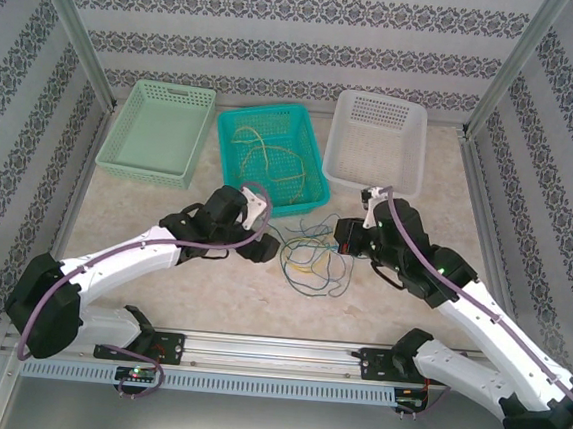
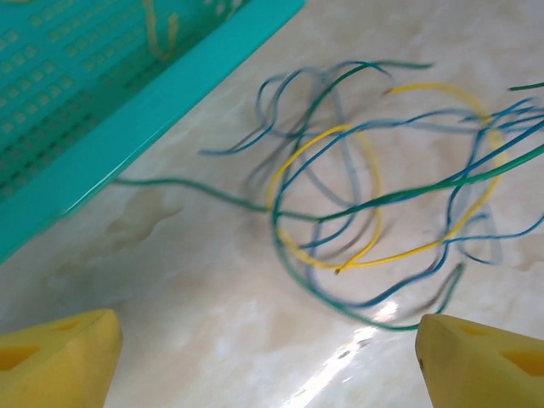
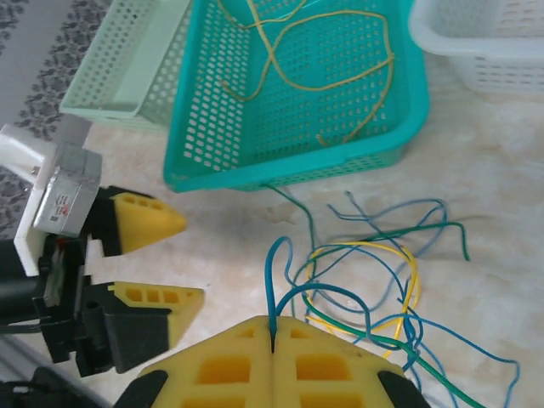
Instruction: Untangle the cables
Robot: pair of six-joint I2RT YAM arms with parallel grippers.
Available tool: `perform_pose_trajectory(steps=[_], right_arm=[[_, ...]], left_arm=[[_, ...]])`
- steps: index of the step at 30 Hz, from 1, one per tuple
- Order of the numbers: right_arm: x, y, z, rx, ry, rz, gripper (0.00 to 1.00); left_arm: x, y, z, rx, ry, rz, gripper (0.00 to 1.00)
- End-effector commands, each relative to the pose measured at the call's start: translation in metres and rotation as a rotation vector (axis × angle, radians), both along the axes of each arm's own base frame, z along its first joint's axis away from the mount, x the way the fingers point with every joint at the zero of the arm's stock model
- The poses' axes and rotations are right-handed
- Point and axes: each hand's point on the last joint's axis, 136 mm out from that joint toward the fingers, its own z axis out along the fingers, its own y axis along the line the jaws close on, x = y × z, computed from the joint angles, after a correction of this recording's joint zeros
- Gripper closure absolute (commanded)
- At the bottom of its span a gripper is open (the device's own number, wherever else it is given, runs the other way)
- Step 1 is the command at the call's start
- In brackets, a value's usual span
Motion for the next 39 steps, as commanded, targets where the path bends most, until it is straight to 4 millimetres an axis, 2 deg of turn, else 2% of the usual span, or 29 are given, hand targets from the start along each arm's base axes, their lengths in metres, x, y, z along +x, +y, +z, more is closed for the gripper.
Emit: perform_pose_trajectory(steps=[1, 7, 18, 22, 29, 35, 39], right_arm=[[-0.003, 0.011, 0.029, 0.035, -0.051, 0.081, 0.96], [-0.005, 0.012, 0.076, 0.061, -0.153, 0.116, 0.96], [0.005, 0.005, 0.143, 0.101, -0.312, 0.103, 1.00], [0.008, 0.008, 0.159, 0.102, -0.342, 0.119, 1.00], [0.008, 0.015, 0.190, 0.183, -0.417, 0.139, 1.00], [0.010, 0.016, 0.195, 0.222, -0.431, 0.126, 1.00], [0.008, 0.011, 0.202, 0.240, -0.456, 0.108, 1.00]], left_arm=[[0.007, -0.034, 0.039, -0.140, -0.084, -0.091, 0.10], [0.009, -0.045, 0.049, -0.137, -0.110, -0.130, 0.10], [0.013, -0.050, 0.061, -0.179, -0.146, -0.128, 0.09], [0.014, -0.053, 0.065, -0.189, -0.151, -0.135, 0.09], [0.015, -0.062, 0.056, -0.198, -0.119, -0.153, 0.10], [0.012, -0.079, 0.039, -0.201, -0.078, -0.189, 0.13], [0.009, -0.092, 0.026, -0.196, -0.041, -0.232, 0.21]])
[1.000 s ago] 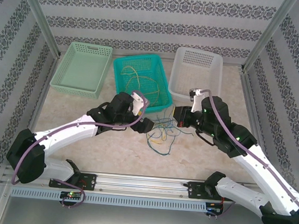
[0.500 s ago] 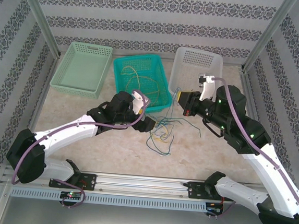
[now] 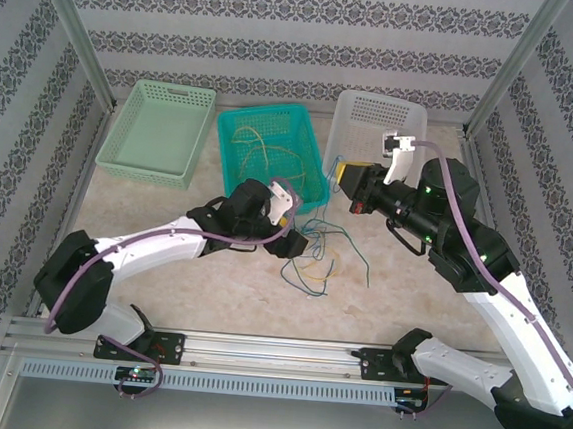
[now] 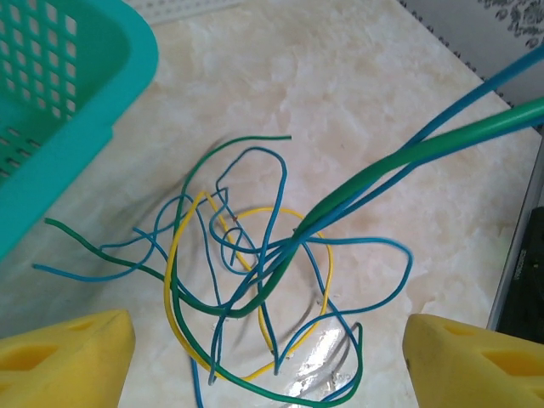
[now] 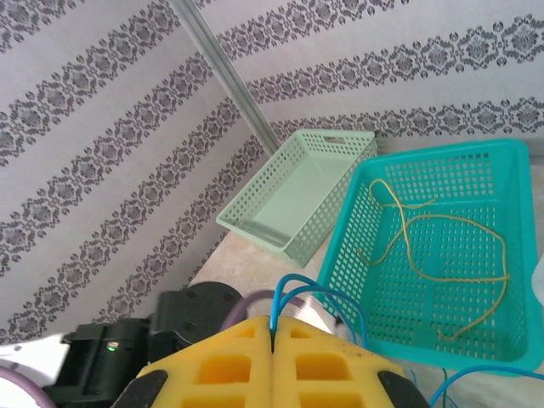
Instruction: Untangle the cables
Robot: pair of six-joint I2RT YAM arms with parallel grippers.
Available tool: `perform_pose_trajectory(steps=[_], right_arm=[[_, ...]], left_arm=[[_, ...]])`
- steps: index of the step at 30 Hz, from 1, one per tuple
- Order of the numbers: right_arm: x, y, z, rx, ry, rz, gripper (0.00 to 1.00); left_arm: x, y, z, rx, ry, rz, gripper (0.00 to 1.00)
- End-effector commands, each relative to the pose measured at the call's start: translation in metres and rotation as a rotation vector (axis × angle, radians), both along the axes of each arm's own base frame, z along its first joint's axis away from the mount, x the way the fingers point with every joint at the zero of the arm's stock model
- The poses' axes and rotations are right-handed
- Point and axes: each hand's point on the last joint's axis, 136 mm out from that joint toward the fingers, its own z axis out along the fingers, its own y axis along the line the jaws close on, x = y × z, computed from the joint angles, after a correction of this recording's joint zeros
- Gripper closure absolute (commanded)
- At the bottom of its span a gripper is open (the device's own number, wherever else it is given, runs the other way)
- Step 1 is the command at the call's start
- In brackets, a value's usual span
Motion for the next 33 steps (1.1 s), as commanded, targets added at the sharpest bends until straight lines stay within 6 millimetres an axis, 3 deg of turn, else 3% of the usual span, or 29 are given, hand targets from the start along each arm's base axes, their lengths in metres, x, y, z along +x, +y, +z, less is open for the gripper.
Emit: perform_pose_trajectory(steps=[1, 3, 5, 8, 13, 16, 23, 27, 31, 33], right_arm=[[-0.005, -0.008, 0.028, 0.068, -0.073, -0.014, 1.00], [-0.008, -0.010, 0.032, 0.076, -0.084, -0.012, 1.00], [-0.011, -0.014, 0.036, 0.071, -0.093, -0.021, 1.00], [-0.011, -0.028, 0.035, 0.039, -0.104, -0.080, 1.00], [-0.014, -0.049, 0.039, 0.044, -0.112, -0.144, 1.00], [-0.014, -0.056, 0.035, 0.008, -0.097, -0.172, 1.00], [-0.001, -0.098, -0.012, -0.211, -0.001, -0.388, 1.00], [0.000, -0.120, -0.026, -0.268, 0.022, -0.483, 1.00], [-0.003, -0.129, -0.036, -0.286, 0.044, -0.511, 1.00], [-0.003, -0.122, -0.043, -0.278, 0.068, -0.476, 1.00]], left_arm=[[0.001, -0.023, 0.014, -0.054, -0.031, -0.058, 0.26], [0.004, -0.025, 0.009, -0.037, -0.027, -0.049, 0.41], [0.007, -0.025, 0.005, -0.025, -0.027, -0.038, 0.62], [0.011, -0.021, 0.001, 0.000, -0.029, -0.012, 0.84], [0.008, -0.009, -0.005, 0.046, -0.036, 0.009, 1.00], [0.008, 0.001, -0.009, 0.081, -0.046, 0.040, 1.00], [0.006, 0.022, -0.009, 0.144, -0.082, 0.082, 1.00], [0.004, 0.036, -0.010, 0.184, -0.104, 0.107, 1.00], [0.001, 0.053, -0.014, 0.230, -0.118, 0.138, 1.00], [-0.002, 0.056, -0.014, 0.227, -0.123, 0.132, 1.00]])
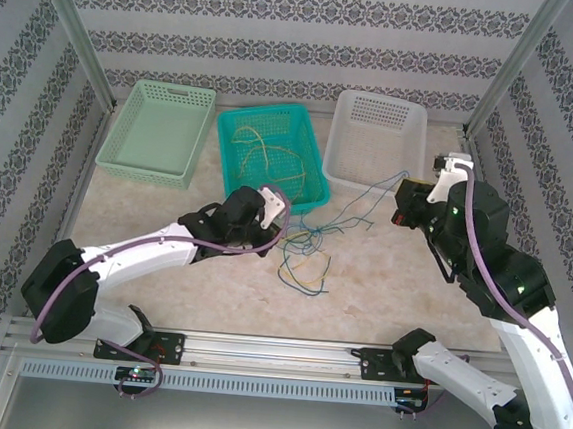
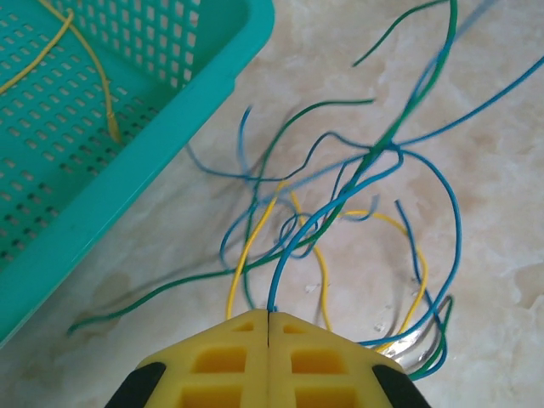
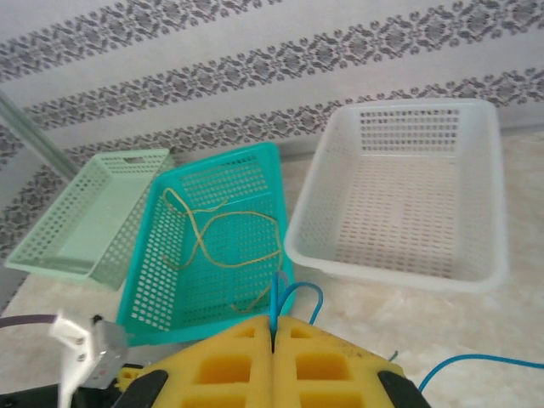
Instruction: Untangle the cables
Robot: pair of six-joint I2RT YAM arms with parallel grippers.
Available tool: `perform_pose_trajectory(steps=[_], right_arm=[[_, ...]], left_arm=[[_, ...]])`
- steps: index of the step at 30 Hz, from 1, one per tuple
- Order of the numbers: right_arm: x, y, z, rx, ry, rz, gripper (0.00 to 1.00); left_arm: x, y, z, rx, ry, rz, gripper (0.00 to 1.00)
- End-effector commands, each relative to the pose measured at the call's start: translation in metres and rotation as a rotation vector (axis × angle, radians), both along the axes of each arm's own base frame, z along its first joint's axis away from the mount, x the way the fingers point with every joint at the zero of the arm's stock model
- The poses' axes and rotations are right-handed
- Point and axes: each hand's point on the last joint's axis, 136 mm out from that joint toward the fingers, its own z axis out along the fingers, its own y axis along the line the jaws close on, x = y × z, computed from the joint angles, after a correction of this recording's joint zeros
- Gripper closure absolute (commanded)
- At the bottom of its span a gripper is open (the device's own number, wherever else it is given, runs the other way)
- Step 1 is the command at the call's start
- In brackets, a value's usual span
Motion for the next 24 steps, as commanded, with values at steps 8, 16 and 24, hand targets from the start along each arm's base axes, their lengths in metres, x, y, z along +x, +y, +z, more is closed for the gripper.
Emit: perform_pose_trajectory(steps=[8, 16, 24], right_arm=[[0.000, 0.013, -0.047, 0.032, 0.102, 0.043, 1.00], [-0.008, -0.007, -0.115, 0.019, 0.255, -0.077, 0.72], [-0.009, -0.001, -0.190, 0.022, 0.425, -0.096, 0.52]], left_arm=[[-0.005, 0.022, 0.015, 0.061, -0.072, 0.024, 1.00], [-0.010, 0.051, 0.080, 0.082, -0.245, 0.047, 1.00], [-0.024, 0.057, 0.147, -0.029, -0.361, 0.022, 1.00]])
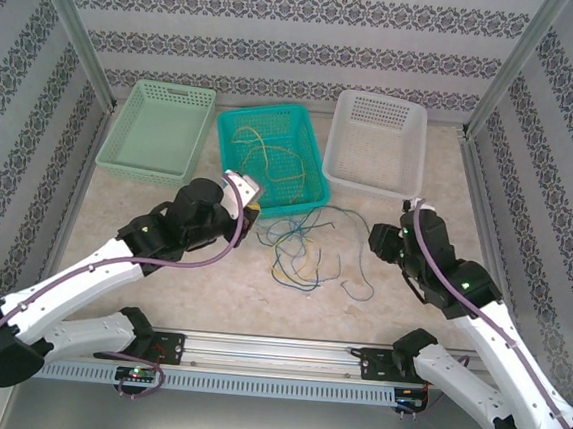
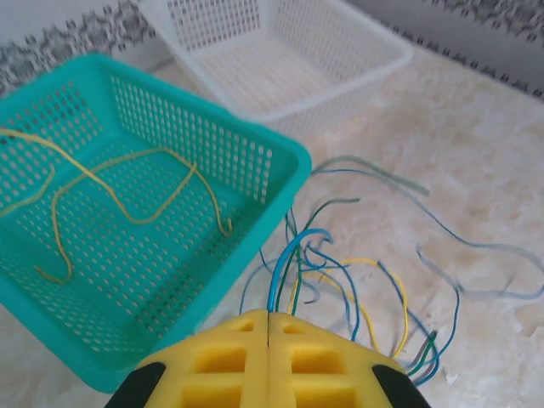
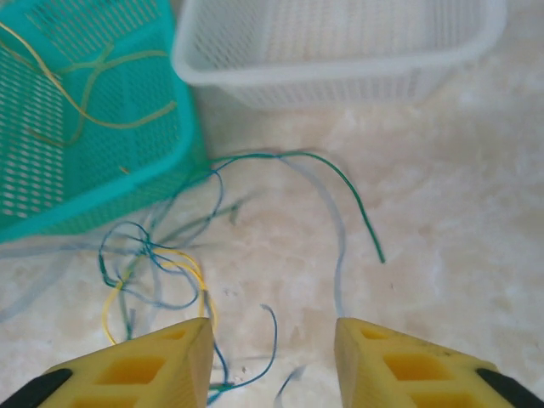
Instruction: Untangle the cables
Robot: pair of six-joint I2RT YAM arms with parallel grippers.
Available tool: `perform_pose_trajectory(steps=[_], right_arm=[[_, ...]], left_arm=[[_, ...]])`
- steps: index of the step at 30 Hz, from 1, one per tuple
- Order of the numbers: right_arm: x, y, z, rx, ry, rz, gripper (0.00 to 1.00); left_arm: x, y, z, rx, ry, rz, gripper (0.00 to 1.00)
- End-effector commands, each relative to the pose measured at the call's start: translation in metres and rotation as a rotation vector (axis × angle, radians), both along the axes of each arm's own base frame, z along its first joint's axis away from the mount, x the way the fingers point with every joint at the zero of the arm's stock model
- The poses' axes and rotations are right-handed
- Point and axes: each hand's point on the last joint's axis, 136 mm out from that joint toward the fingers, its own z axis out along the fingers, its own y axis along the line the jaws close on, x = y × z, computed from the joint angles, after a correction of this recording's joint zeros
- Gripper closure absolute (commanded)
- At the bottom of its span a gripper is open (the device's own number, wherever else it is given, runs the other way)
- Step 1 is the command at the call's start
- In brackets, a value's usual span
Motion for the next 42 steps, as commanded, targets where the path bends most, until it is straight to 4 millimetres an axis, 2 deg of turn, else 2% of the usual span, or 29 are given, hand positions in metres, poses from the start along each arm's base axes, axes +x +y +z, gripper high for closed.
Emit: perform_pose_trajectory(steps=[1, 3, 7, 10, 13, 15, 18, 22, 28, 31, 34, 38, 42], right_arm=[[0.003, 0.006, -0.015, 0.039, 0.034, -0.010, 0.49], [0.006, 0.013, -0.022, 0.054, 0.044, 0.011, 0.44], [0.014, 0.023, -0.030, 0.059, 0.058, 0.037, 0.42], [0.021, 0.031, -0.040, 0.066, 0.069, 0.052, 0.37], [0.028, 0.037, -0.056, 0.060, 0.098, 0.054, 0.36], [0.032, 0.039, -0.075, 0.061, 0.128, 0.035, 0.35], [0.038, 0.054, -0.101, 0.111, 0.183, 0.049, 0.35], [0.048, 0.074, -0.113, 0.171, 0.204, 0.071, 0.36], [0.063, 0.097, -0.103, 0.179, 0.177, 0.126, 0.36], [0.067, 0.105, -0.091, 0.187, 0.132, 0.165, 0.36], [0.068, 0.113, -0.068, 0.197, 0.040, 0.220, 0.34], [0.062, 0.130, -0.029, 0.203, -0.105, 0.338, 0.33], [0.053, 0.136, -0.014, 0.176, -0.149, 0.388, 0.33]], left_arm=[[-0.008, 0.006, 0.023, -0.006, -0.045, -0.019, 1.00], [-0.012, 0.007, 0.036, -0.033, -0.066, -0.030, 1.00], [-0.019, 0.007, 0.057, -0.074, -0.104, -0.055, 1.00], [-0.024, 0.007, 0.078, -0.113, -0.136, -0.075, 1.00], [-0.030, 0.007, 0.102, -0.156, -0.170, -0.098, 1.00], [-0.035, 0.005, 0.117, -0.188, -0.191, -0.121, 1.00], [-0.038, 0.004, 0.132, -0.214, -0.212, -0.138, 1.00], [-0.041, 0.006, 0.147, -0.238, -0.237, -0.142, 1.00], [-0.045, 0.019, 0.176, -0.250, -0.299, -0.109, 1.00], [-0.048, 0.025, 0.191, -0.267, -0.331, -0.096, 1.00], [-0.049, 0.027, 0.202, -0.291, -0.348, -0.088, 1.00], [-0.049, 0.022, 0.211, -0.332, -0.350, -0.104, 1.00], [-0.045, 0.022, 0.214, -0.334, -0.354, -0.087, 1.00]])
